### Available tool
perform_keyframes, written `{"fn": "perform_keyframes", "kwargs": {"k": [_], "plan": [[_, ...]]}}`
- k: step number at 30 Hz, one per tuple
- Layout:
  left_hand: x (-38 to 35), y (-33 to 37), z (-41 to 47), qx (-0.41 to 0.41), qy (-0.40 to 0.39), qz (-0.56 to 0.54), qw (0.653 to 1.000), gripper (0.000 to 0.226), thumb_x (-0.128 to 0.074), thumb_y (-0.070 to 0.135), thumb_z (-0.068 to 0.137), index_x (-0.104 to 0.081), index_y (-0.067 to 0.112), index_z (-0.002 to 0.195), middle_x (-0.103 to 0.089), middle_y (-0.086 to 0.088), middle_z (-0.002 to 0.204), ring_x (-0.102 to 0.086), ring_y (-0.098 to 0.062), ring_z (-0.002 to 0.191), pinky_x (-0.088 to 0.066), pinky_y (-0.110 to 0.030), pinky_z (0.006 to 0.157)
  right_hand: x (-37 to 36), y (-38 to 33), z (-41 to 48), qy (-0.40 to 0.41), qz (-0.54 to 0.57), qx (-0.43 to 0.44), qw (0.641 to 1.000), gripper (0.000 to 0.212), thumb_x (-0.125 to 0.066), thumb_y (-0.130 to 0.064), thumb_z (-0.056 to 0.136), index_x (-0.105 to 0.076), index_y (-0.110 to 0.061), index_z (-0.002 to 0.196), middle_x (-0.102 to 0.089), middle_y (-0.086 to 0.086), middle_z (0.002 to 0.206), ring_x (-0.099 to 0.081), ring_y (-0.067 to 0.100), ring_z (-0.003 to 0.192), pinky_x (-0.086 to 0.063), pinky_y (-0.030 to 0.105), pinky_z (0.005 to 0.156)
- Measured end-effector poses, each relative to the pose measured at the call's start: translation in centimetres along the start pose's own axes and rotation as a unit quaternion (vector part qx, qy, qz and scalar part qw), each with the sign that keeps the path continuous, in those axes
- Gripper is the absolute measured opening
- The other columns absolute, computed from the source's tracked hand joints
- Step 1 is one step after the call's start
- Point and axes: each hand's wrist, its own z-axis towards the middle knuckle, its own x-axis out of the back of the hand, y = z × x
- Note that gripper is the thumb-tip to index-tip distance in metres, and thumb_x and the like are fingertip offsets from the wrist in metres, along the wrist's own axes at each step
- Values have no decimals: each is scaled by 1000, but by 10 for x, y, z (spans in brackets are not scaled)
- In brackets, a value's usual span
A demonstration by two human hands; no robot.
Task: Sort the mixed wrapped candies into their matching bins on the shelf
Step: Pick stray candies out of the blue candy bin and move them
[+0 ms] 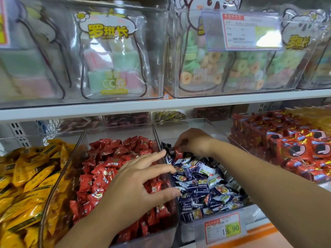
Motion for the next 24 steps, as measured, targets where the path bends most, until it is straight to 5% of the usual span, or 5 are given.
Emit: {"fn": "perform_keyframes", "kwargs": {"k": [7, 11, 15, 20, 24], "plan": [[1, 0, -1, 7, -13, -6, 1000, 51, -43, 88, 66, -42, 72, 115, -10, 54, 139, -4, 27, 126, -14, -25, 107, 26, -19, -16, 107, 171, 35, 979, 14, -70, -16, 85, -70, -30, 87, -69, -15, 80, -66, 13, 83, -50, 27, 74], [2, 3, -2, 12, -19, -9, 1000, 50, -43, 86, 67, -41, 73, 116, -7, 55, 137, -5, 27, 124, -14, -25, 108, 17, -52, -9, 96, 234, 86, 964, 11, -64, -23, 91, -68, -27, 100, -72, -4, 98, -65, 9, 88, -49, 24, 79], [3, 4, -3, 19, -21, -20, 999, 53, -43, 86, 67, -42, 70, 117, -7, 55, 138, -11, 18, 131, -13, -28, 111, 39, -38, -12, -40, -27, -7, 999, 43, -55, -38, 95, -46, -32, 137, -45, -4, 144, -47, 18, 127, -40, 32, 102], [1, 1, -2, 13, -16, -26, 999, 51, -46, 85, 68, -43, 70, 117, -11, 52, 140, -13, 16, 134, -16, -31, 113, 31, -11, -23, -315, -157, -207, 913, 83, -62, -57, 83, -23, -28, 151, -23, 5, 158, -28, 29, 142, -30, 43, 109], [0, -1, 0, 8, -15, -31, 999, 50, -46, 86, 68, -42, 72, 115, -11, 53, 139, -17, 14, 135, -19, -30, 109, -4, 12, -1, -213, -116, -150, 959, 108, -76, -41, 78, -1, -25, 154, -18, 6, 160, -24, 27, 144, -28, 39, 113]]}}
